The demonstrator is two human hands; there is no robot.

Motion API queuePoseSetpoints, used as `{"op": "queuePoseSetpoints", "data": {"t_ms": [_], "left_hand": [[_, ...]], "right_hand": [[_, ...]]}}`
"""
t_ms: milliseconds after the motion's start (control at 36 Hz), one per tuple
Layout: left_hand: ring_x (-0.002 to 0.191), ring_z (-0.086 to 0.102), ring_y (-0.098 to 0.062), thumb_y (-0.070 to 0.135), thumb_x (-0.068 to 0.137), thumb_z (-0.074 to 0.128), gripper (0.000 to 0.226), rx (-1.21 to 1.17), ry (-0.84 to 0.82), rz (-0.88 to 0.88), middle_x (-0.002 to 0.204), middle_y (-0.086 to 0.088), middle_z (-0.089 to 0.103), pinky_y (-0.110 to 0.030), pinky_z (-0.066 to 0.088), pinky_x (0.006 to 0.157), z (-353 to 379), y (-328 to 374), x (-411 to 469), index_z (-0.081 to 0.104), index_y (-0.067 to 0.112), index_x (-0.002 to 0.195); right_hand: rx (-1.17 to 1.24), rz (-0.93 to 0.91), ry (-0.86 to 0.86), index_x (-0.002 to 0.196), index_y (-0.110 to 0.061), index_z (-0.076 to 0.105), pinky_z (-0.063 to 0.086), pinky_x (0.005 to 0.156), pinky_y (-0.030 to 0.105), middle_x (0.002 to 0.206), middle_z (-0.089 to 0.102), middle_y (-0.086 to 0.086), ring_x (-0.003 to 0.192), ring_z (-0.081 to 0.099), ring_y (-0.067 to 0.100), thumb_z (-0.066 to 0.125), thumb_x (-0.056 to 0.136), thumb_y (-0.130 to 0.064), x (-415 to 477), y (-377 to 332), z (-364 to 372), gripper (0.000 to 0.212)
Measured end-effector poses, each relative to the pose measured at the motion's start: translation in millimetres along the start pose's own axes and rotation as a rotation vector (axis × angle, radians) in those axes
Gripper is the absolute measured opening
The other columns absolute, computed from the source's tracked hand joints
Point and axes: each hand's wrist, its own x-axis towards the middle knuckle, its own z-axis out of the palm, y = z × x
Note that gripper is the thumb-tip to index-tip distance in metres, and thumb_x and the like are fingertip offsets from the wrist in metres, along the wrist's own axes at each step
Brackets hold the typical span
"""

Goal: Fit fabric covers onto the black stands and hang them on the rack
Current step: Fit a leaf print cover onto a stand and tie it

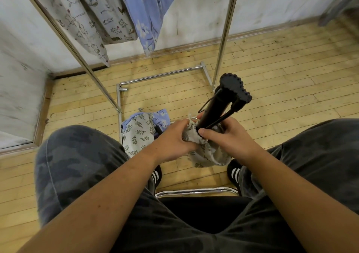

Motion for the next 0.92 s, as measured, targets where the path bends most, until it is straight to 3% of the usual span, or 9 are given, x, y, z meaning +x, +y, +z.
{"op": "queuePoseSetpoints", "data": {"t_ms": [139,278,417,500,583,667,750,833,917], "left_hand": [[0.101,0.061,0.000,0.020,0.090,0.072,0.037,-0.056,-0.014,0.008,0.120,0.009,0.060,-0.005,0.044,0.069,-3.4,6.9,-2.5,0.055,0.050,0.105],[0.096,0.064,0.006,0.017,0.089,0.074,0.032,-0.067,-0.018,0.007,0.113,0.011,0.065,-0.012,0.047,0.077,-4.0,8.1,-6.2,0.063,0.038,0.111],[0.085,0.056,0.016,0.019,0.097,0.065,0.025,-0.079,-0.032,-0.015,0.100,0.032,0.055,0.001,0.042,0.068,-2.8,7.5,-5.4,0.056,0.040,0.107],[0.099,0.060,0.014,0.029,0.101,0.056,0.029,-0.132,-0.013,-0.055,0.105,0.034,0.063,-0.008,0.048,0.077,-4.3,12.2,-5.3,0.058,0.058,0.105],[0.101,0.065,0.006,0.028,0.103,0.046,0.029,-0.180,-0.017,-0.113,0.105,0.021,0.071,-0.018,0.051,0.085,-5.4,14.6,-6.1,0.068,0.047,0.099],[0.090,0.061,0.017,0.037,0.106,0.045,0.029,-0.190,-0.001,-0.126,0.095,0.030,0.066,-0.010,0.045,0.076,-5.9,18.0,-6.5,0.065,0.051,0.092],[0.095,0.064,0.012,0.050,0.104,0.048,0.024,-0.147,0.020,-0.121,0.096,0.027,0.071,-0.016,0.047,0.079,-5.6,16.2,-4.9,0.069,0.052,0.095],[0.101,0.070,-0.008,0.053,0.098,0.052,0.029,-0.147,0.035,-0.148,0.101,0.009,0.076,-0.035,0.057,0.091,-6.1,15.5,-4.2,0.075,0.036,0.102],[0.090,0.072,-0.005,0.036,0.103,0.055,0.023,-0.120,0.054,-0.122,0.096,0.008,0.077,-0.027,0.056,0.082,-5.8,14.3,-3.0,0.077,0.031,0.106]], "right_hand": [[-0.039,-0.033,0.019,0.118,-0.022,0.072,0.057,0.098,0.040,0.116,0.075,-0.005,0.113,0.069,0.012,0.079,0.090,-0.018,-0.6,-0.7,-1.3,0.029],[-0.025,-0.062,0.011,0.114,-0.017,0.072,0.058,0.084,0.023,0.107,0.076,-0.008,0.103,0.072,0.009,0.079,0.089,-0.013,-2.5,-4.6,0.0,0.026],[-0.007,-0.056,0.004,0.111,-0.018,0.072,0.056,0.080,0.019,0.101,0.077,-0.009,0.098,0.073,0.008,0.079,0.089,-0.012,-3.2,-6.5,-0.1,0.024],[0.007,-0.044,-0.018,0.111,-0.018,0.073,0.058,0.080,0.022,0.102,0.078,-0.006,0.098,0.075,0.011,0.079,0.089,-0.011,-3.3,-6.0,1.0,0.023],[-0.014,-0.023,-0.032,0.113,-0.021,0.073,0.059,0.085,0.025,0.106,0.078,-0.007,0.101,0.074,0.010,0.080,0.089,-0.016,-3.5,-4.4,1.6,0.026],[-0.041,-0.022,-0.045,0.113,-0.024,0.073,0.059,0.089,0.026,0.107,0.077,-0.009,0.103,0.073,0.009,0.080,0.089,-0.018,-3.5,-3.3,1.6,0.026],[-0.057,-0.031,-0.052,0.115,-0.023,0.072,0.058,0.093,0.030,0.110,0.077,-0.007,0.106,0.072,0.010,0.080,0.090,-0.019,-3.1,-2.4,0.5,0.027],[-0.048,-0.034,-0.077,0.117,-0.023,0.072,0.057,0.091,0.025,0.111,0.076,-0.009,0.108,0.071,0.008,0.079,0.090,-0.016,-3.8,-2.8,0.7,0.028],[-0.082,-0.051,-0.094,0.119,-0.026,0.071,0.052,0.089,0.014,0.113,0.074,-0.017,0.110,0.068,0.001,0.079,0.090,-0.014,-4.5,-3.8,3.6,0.032]]}}
